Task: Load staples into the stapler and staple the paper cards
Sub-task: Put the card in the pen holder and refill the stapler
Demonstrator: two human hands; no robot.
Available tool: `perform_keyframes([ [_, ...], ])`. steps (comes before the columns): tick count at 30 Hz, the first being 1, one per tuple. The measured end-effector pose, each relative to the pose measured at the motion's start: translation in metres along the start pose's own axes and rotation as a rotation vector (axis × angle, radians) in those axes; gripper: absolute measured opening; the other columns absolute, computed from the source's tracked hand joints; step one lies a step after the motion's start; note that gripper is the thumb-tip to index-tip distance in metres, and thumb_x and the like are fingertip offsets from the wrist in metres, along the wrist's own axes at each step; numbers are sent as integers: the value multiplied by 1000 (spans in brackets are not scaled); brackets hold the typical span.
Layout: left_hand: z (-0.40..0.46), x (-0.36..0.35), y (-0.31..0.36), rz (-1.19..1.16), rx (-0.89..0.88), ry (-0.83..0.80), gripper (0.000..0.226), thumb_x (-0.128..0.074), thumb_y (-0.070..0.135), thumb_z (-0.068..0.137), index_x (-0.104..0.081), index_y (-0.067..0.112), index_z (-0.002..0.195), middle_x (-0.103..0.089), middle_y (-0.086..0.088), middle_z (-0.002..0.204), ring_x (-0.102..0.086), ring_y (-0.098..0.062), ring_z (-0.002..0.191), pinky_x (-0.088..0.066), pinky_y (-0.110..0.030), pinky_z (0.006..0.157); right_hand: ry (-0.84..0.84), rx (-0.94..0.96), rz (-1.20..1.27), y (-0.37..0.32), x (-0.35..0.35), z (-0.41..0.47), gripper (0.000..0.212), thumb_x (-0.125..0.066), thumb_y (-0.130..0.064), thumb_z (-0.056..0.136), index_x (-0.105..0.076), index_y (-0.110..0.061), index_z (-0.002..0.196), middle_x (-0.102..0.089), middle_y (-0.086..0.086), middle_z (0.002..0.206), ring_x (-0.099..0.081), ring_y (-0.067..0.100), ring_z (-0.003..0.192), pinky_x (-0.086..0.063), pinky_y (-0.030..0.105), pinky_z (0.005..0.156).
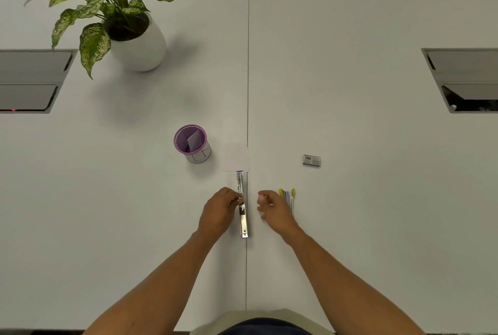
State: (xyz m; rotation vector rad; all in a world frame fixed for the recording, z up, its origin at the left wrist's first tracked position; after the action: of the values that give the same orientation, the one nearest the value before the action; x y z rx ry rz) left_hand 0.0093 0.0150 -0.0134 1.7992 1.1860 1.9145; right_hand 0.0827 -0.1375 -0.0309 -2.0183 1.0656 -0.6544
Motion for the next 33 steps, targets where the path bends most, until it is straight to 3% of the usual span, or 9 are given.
perform_keyframes([
  [4, -5, -1, 11, 4, -128, -24, 12, -65, 8, 89, -74, 9, 96, -71, -6, 90, -63, -24, 87, -50, -37, 77, -203, -186, 198, -5, -18, -10, 30, -42, -35, 104, -59, -12, 114, -66, 5, 90, -66, 22, 76, -55, 38, 71],
  [8, -11, -1, 13, -10, -199, -64, 16, -69, 10, 85, -73, 13, 100, -70, -4, 93, -61, -22, 90, -49, -33, 80, -186, -230, 327, -9, -22, -12, 20, -45, -22, 103, -59, -9, 110, -66, 9, 80, -67, 19, 64, -55, 35, 60],
  [11, -16, 6, 4, 21, -229, -47, 33, -75, 27, 81, -69, 14, 110, -67, -1, 101, -58, -16, 95, -43, -23, 84, -167, -238, 377, -10, -20, -13, 18, -44, -12, 102, -56, -4, 112, -63, 9, 73, -59, 18, 55, -47, 29, 49],
  [14, -20, 14, -11, 90, -169, 8, 41, -75, 37, 81, -66, 15, 114, -64, 0, 103, -56, -14, 95, -43, -23, 83, -152, -258, 427, -9, -17, -15, 16, -43, -8, 100, -54, -3, 109, -63, 10, 70, -56, 20, 54, -43, 29, 46],
  [17, -21, 18, -30, 189, -24, 21, 41, -73, 28, 84, -64, 13, 121, -63, -5, 112, -57, -22, 102, -44, -29, 87, -142, -269, 445, -9, -16, -17, 14, -44, -6, 98, -55, -4, 106, -62, 11, 73, -56, 20, 55, -42, 28, 47],
  [21, -25, 12, -48, 250, 171, -135, 47, -68, 22, 87, -56, 14, 131, -55, -6, 124, -51, -24, 113, -44, -31, 93, -126, -282, 466, -8, -14, -20, 14, -44, -4, 99, -54, -3, 108, -62, 13, 77, -57, 20, 57, -43, 29, 50],
  [25, -20, 4, -47, 276, 162, -193, 41, -59, 13, 93, -55, 15, 133, -53, -5, 124, -50, -24, 112, -47, -32, 90, -120, -285, 467, -9, -13, -23, 15, -42, -2, 99, -55, -2, 108, -62, 14, 79, -57, 21, 59, -43, 29, 51],
  [29, -15, -4, -46, 308, 112, -203, 33, -54, 8, 95, -61, 11, 126, -56, -5, 116, -55, -22, 103, -44, -24, 82, -126, -293, 461, -9, -11, -25, 16, -41, -3, 100, -55, -2, 108, -63, 14, 81, -58, 21, 62, -45, 29, 53],
  [33, -10, -7, -47, 347, 127, -205, 23, -49, 5, 94, -69, 9, 105, -56, -6, 95, -57, -22, 83, -50, -33, 71, -130, -287, 469, -10, -8, -24, 16, -41, -4, 100, -54, -1, 110, -62, 14, 81, -57, 21, 63, -44, 29, 53],
])
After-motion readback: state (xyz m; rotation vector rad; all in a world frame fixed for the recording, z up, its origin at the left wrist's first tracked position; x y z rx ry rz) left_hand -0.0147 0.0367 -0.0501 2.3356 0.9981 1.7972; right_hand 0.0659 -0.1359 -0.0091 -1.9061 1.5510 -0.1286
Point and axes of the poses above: each hand's wrist, its own z-axis towards the middle knuckle, its own x-axis out of the back of the hand, y = z × x, the point moved 2 cm from there along z, towards the middle knuckle
